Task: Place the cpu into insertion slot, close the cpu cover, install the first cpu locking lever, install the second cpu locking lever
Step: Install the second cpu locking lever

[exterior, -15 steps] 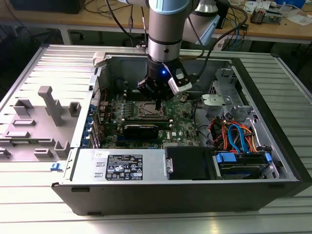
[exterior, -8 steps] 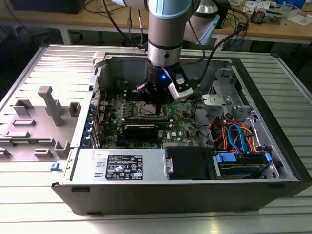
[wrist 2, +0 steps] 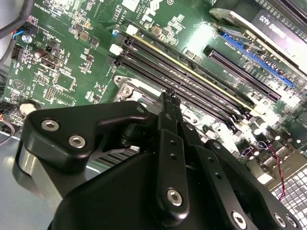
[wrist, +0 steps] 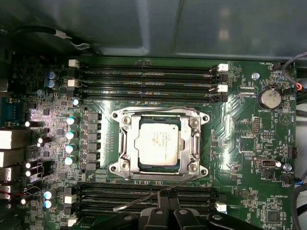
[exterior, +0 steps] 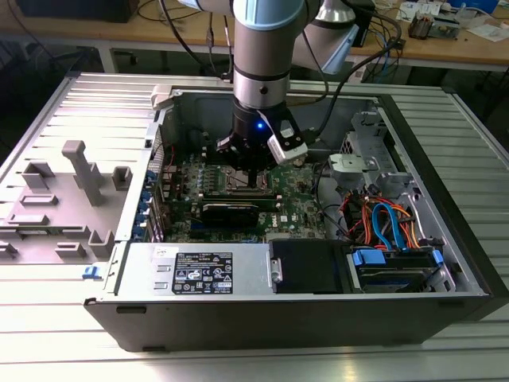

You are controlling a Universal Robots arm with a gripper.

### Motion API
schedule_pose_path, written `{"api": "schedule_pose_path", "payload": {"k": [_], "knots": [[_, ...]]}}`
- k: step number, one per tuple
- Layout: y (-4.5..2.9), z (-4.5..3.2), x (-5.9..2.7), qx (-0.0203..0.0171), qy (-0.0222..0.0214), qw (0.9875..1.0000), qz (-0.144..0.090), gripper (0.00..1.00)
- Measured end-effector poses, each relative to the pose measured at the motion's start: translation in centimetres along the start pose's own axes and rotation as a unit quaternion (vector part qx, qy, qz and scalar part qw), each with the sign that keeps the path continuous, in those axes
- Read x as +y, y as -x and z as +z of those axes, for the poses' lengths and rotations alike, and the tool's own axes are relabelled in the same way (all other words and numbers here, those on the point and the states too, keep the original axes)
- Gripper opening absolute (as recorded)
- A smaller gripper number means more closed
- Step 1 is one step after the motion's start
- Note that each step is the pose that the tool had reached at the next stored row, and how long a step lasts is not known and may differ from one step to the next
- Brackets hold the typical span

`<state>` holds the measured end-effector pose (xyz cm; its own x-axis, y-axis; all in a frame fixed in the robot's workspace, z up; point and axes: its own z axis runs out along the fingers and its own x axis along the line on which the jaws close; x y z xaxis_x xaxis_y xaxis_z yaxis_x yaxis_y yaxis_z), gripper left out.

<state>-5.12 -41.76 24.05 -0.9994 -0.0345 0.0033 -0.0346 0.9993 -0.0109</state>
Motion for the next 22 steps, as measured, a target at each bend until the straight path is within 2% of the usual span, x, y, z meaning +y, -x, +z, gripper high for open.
{"api": "schedule_pose_path", "payload": {"k": [12, 16, 22], "knots": [[-0.17, 0.0, 0.01, 0.0, 0.0001, 1.0, 0.0, 0.11], [-1.01, 0.0, 0.03, 0.0, 0.0, 1.0, 0.0, 0.11], [-2.73, 0.06, 0.09, 0.0, 0.0, 1.0, 0.0, 0.11]]}}
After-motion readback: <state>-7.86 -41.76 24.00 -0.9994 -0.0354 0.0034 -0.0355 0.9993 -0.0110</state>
